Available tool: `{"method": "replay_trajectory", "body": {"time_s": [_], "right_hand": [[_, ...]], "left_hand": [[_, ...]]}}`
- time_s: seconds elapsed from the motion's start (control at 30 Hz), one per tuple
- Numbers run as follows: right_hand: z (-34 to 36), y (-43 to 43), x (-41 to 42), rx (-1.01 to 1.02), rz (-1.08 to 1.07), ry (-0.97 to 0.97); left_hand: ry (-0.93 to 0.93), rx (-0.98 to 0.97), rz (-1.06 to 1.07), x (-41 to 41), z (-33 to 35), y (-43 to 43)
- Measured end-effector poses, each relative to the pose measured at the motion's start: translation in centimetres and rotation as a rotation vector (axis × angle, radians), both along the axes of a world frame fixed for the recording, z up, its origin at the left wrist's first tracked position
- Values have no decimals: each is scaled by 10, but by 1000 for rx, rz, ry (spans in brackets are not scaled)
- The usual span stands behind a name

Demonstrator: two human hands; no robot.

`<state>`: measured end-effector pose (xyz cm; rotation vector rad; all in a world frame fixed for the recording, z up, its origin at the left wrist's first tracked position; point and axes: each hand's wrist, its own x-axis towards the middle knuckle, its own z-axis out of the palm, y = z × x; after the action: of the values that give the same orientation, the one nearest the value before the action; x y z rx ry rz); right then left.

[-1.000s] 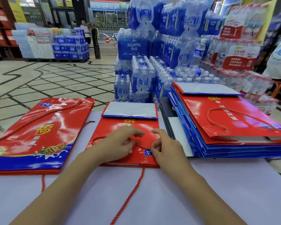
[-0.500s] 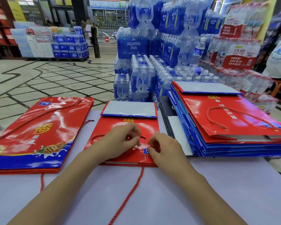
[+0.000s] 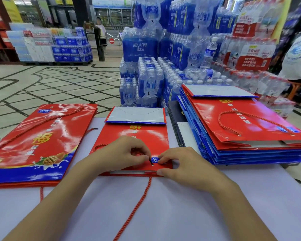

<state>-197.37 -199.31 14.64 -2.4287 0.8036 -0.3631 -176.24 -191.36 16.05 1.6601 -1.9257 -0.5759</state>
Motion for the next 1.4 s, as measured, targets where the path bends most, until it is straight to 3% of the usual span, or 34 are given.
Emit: {"method": "replay_trajectory", "body": {"time_s": [0.17, 0.47, 0.7, 0.8, 0.93, 1.1, 1.4], "right_hand": [[0, 1, -1, 4, -11, -45], [-3, 5, 4, -177, 64, -188], [-7, 1, 9, -337, -86, -431], [-9, 0, 11, -358, -171, -459], [-9, 4, 15, -529, -292, -416], [-17, 11, 23, -352, -320, -237], [-17, 11, 29, -189, -418, -175]], "left_hand": [[-30, 8, -23, 0, -1, 0], [-153, -23, -56, 0, -8, -5], [-130, -113, -54, 6, -5, -1], [-159, -160, -66, 6, -4, 0], [-170, -184, -61, 5, -5, -1], [-215, -165, -46, -3, -7, -3], [-292, -103, -12, -7, -10, -5]]}}
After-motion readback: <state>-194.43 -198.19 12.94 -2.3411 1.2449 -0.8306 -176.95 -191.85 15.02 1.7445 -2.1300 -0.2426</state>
